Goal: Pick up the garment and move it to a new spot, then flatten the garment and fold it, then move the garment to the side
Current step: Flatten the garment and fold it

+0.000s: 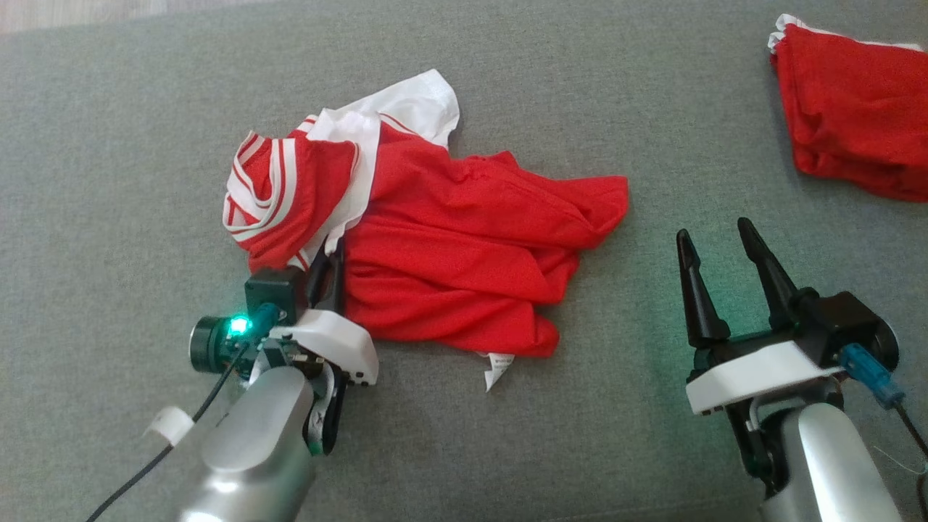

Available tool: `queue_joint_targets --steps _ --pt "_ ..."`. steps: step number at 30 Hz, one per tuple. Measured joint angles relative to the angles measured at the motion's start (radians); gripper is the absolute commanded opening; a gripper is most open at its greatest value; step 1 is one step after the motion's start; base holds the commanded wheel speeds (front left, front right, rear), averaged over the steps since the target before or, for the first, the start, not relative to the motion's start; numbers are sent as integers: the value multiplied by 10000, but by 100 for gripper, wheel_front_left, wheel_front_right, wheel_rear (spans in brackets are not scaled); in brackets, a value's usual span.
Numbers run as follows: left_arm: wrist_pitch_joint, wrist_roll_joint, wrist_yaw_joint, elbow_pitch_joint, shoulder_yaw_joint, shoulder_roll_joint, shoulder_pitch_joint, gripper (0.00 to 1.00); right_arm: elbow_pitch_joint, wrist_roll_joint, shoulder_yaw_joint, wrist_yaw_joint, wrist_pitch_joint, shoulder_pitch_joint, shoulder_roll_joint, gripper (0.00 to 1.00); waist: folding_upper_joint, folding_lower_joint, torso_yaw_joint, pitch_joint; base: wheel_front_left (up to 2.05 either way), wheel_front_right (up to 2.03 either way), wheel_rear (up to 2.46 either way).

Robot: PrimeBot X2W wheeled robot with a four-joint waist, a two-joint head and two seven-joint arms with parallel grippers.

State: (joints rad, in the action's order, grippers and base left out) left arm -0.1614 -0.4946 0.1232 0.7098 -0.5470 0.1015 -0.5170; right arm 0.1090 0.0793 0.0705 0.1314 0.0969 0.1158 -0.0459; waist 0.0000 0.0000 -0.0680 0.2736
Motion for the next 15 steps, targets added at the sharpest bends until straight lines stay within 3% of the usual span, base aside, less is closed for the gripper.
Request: queue_joint_targets --steps 8,15 --pt "-696 0 15 -1239 245 25 -14 0 127 -2 -125 0 2 -35 0 100 0 0 136 -344 0 0 0" --pt "-897 -238 658 -3344 1425 188 693 0 136 -4 -184 0 -15 -151 -2 100 0 -1 550 -878 0 0 0"
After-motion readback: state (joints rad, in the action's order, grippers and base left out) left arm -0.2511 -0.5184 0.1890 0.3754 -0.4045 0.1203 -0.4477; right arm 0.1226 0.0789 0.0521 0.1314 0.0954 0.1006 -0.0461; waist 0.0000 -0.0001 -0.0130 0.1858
